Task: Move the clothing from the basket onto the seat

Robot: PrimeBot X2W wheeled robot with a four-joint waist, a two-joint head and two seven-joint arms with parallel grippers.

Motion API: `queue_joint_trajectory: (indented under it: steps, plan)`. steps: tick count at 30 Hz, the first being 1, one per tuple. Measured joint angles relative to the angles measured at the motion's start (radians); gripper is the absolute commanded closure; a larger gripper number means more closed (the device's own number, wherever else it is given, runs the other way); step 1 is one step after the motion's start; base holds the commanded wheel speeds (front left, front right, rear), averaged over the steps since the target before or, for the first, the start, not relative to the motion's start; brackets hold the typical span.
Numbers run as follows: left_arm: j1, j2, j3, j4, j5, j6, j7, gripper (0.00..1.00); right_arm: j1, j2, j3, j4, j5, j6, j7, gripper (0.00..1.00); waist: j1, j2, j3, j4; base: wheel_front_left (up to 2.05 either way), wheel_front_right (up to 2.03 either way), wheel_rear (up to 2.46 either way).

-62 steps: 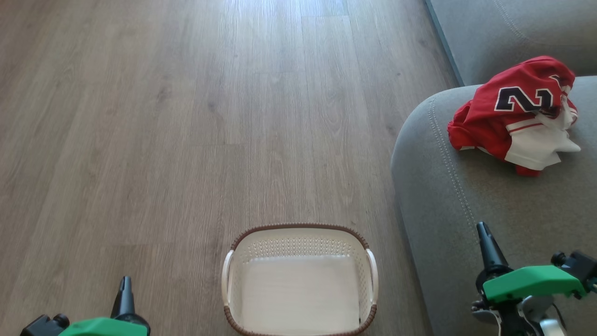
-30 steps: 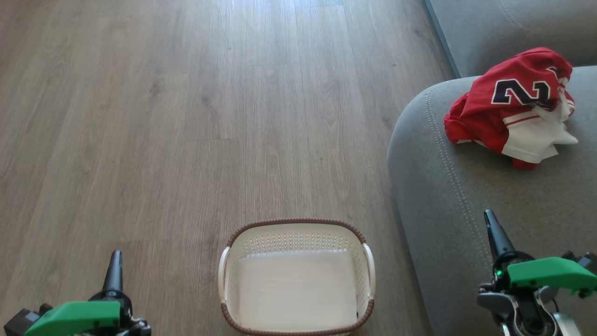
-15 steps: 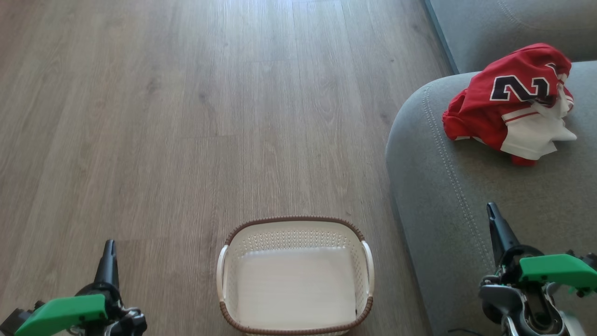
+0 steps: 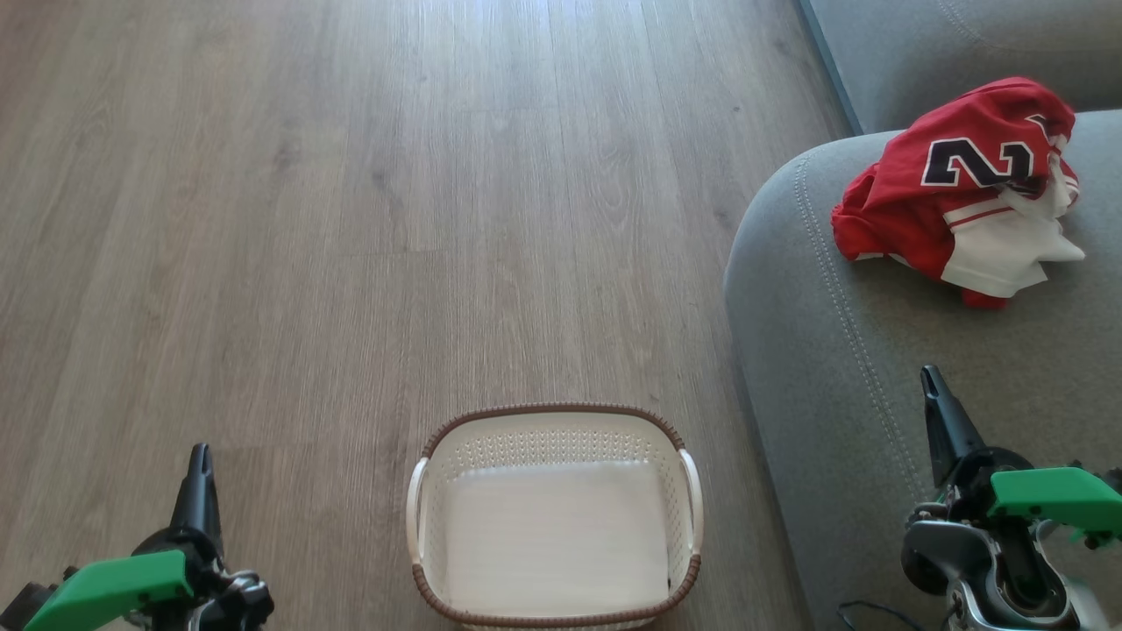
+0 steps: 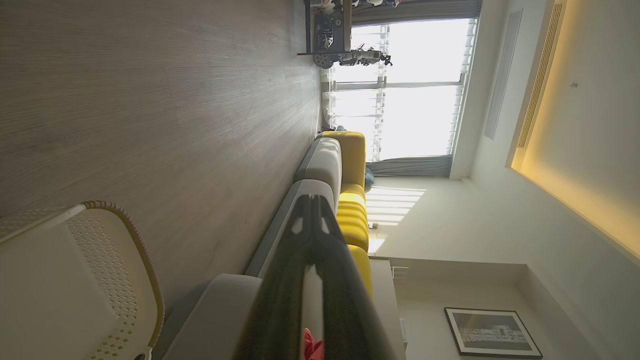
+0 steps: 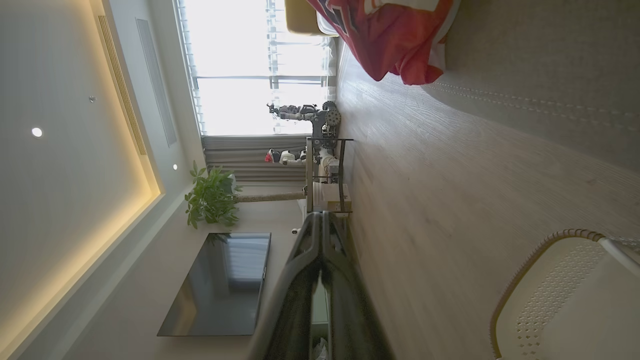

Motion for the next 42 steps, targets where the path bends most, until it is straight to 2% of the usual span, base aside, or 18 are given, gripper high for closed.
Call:
queue_joint_trajectory:
  steps: [42]
  plan:
    - [-0.008, 0.000, 0.001, -0.001, 0.000, 0.000, 0.000, 1.00, 0.000, -0.025, 0.033, -0.002, 0.027, 0.000, -0.019, 1.00, 0.0000, 0.0000, 0.000, 0.000, 0.00, 0.00, 0.00]
